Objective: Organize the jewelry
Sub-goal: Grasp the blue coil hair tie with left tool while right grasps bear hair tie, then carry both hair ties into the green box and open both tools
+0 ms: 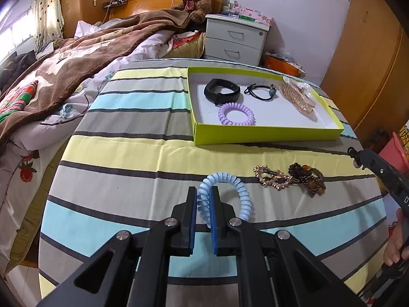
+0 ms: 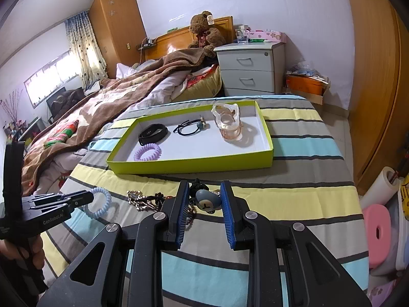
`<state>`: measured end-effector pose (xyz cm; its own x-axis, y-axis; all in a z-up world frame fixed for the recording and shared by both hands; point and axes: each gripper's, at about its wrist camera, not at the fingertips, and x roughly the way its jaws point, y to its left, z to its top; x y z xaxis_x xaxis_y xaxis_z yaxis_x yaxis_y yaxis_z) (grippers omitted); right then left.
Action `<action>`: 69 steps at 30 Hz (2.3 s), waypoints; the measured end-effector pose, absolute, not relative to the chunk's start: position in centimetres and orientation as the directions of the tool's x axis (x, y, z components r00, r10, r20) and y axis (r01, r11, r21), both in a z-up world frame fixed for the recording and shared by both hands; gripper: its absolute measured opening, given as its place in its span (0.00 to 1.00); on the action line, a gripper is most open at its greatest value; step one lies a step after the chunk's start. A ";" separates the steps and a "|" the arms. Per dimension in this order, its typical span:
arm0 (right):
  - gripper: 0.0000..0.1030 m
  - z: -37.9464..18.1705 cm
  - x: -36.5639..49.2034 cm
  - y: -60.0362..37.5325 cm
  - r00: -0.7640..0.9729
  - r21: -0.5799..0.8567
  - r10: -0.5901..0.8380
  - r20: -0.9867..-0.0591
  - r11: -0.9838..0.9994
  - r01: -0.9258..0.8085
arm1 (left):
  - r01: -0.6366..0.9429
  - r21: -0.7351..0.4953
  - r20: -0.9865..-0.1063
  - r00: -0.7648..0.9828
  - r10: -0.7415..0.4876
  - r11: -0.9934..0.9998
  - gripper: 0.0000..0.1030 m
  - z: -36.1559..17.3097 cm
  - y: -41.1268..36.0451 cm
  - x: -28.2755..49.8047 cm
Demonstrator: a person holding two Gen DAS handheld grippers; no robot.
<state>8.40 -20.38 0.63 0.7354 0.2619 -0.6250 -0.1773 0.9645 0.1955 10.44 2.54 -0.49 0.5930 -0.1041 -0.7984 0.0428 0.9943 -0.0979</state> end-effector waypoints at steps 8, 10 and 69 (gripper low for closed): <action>0.25 2.0 8.8 -20.6 0.751 0.188 0.252 -0.611 0.967 -0.172 | 0.061 -0.128 -0.776 0.615 -0.138 0.990 0.09 1.2 2.3 10.9; 0.25 2.3 9.1 -20.6 0.755 0.187 0.250 -0.606 0.968 -0.170 | 0.067 -0.137 -0.770 0.621 -0.149 0.988 0.10 1.6 2.3 11.3; 0.25 -2.7 23.7 -16.1 0.650 0.074 0.202 -0.732 0.973 -0.219 | 0.120 -0.142 -0.809 0.557 -0.185 0.983 0.10 -1.1 -1.1 23.7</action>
